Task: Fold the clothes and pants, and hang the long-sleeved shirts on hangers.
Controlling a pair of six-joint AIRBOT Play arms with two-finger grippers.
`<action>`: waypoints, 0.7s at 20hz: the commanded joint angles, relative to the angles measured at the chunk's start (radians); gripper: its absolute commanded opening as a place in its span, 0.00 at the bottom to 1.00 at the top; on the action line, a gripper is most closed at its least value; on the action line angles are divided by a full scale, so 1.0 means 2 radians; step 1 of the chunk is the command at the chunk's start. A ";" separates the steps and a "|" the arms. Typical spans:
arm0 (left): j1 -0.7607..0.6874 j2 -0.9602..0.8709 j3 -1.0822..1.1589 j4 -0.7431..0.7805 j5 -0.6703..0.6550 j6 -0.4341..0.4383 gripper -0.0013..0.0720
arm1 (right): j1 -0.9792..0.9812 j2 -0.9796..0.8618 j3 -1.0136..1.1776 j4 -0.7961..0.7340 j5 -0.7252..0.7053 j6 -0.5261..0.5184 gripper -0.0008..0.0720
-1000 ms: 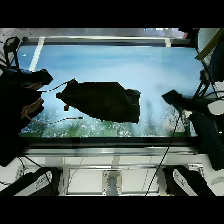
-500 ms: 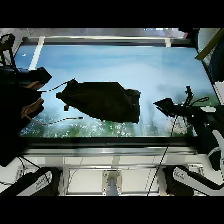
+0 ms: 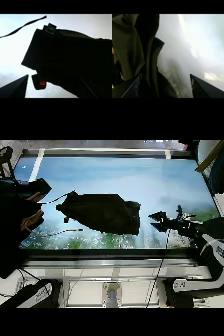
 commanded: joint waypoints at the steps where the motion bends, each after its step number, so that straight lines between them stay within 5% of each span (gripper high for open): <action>1: 0.001 0.000 0.000 0.000 0.000 -0.004 0.96 | 0.044 -0.066 0.044 0.033 0.022 -0.018 0.97; 12: 0.001 0.000 0.000 0.000 0.000 -0.004 0.96 | 0.165 -0.144 0.208 -0.065 0.038 0.101 0.94; 13: 0.001 0.000 0.000 0.000 0.000 -0.004 0.96 | 0.170 -0.144 0.213 -0.069 0.038 0.102 0.87; 14: 0.001 0.000 0.000 0.000 0.000 -0.004 0.96 | 0.173 -0.144 0.218 -0.069 0.041 0.102 0.71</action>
